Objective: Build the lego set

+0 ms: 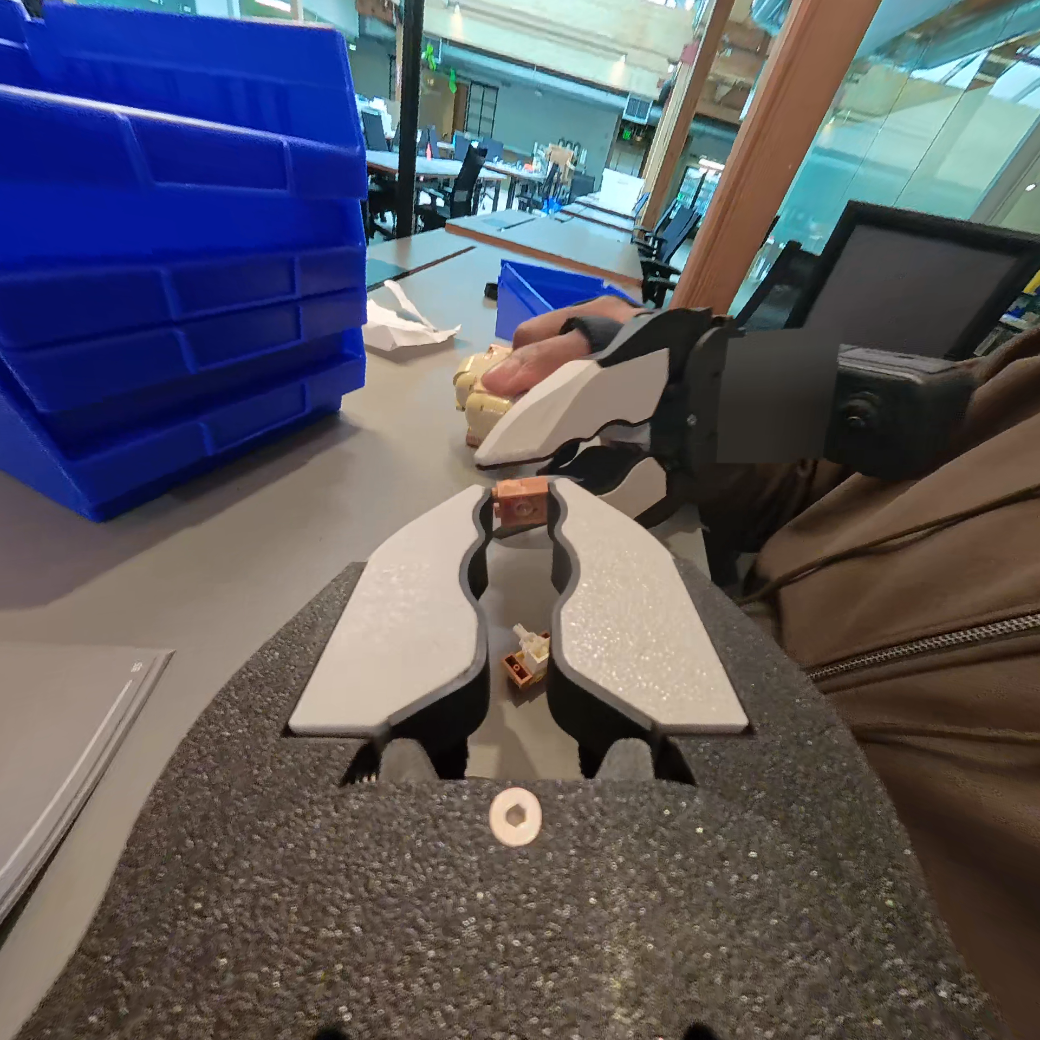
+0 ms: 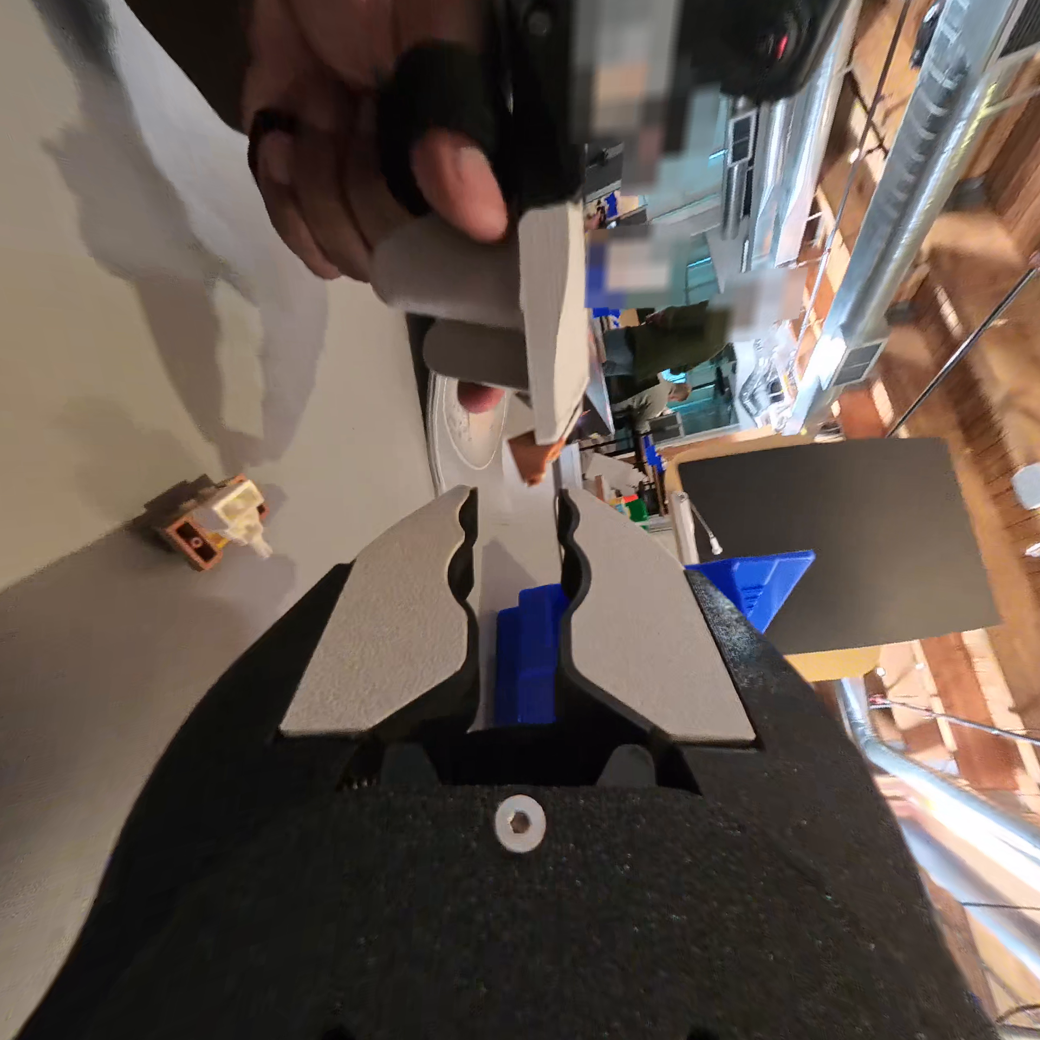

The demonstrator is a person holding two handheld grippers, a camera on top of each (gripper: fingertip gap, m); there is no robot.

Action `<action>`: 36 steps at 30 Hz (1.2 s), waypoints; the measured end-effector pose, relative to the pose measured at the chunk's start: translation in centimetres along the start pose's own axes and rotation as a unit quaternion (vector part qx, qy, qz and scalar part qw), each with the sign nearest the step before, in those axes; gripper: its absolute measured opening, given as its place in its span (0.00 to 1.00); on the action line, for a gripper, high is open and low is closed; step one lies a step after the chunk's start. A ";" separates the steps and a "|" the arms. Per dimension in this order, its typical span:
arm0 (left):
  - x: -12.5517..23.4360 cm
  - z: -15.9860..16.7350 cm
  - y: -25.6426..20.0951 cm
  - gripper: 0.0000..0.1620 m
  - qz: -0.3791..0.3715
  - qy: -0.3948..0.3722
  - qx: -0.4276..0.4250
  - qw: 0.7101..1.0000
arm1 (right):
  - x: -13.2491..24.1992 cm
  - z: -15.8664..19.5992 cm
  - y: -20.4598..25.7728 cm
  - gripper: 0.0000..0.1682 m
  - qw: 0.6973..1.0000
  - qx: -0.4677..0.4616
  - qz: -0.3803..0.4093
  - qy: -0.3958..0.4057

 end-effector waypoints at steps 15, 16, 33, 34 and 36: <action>-0.3 0.4 0.1 0.11 -0.016 0.023 -0.013 1.000 | 0.0 -0.6 0.0 0.07 1.000 -0.019 -0.003 -0.007; -0.3 0.2 0.0 0.11 -0.019 0.017 -0.020 0.999 | 0.0 -0.5 -0.1 0.07 0.999 -0.033 -0.006 -0.006; -0.5 -0.5 -1.5 0.11 -0.138 -0.011 -0.210 0.968 | -0.1 -0.6 -1.0 0.06 0.984 -0.175 0.008 0.011; -0.6 -0.5 -1.6 0.11 -0.142 -0.010 -0.219 0.965 | 0.0 -0.6 -1.0 0.06 0.986 -0.168 0.011 0.009; -0.6 -0.4 -1.5 0.11 -0.125 -0.013 -0.195 0.973 | 0.1 -0.6 -0.8 0.06 0.989 -0.149 0.015 0.011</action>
Point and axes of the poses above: each gripper's, where its closed fingertips meet, x back along the fingers, z out of its underside, y = z × x across the jaws, the point moved 7 cm from there along x, back along the fingers, and after that the axes turned 5 degrees about x, right-handed, at the moved point
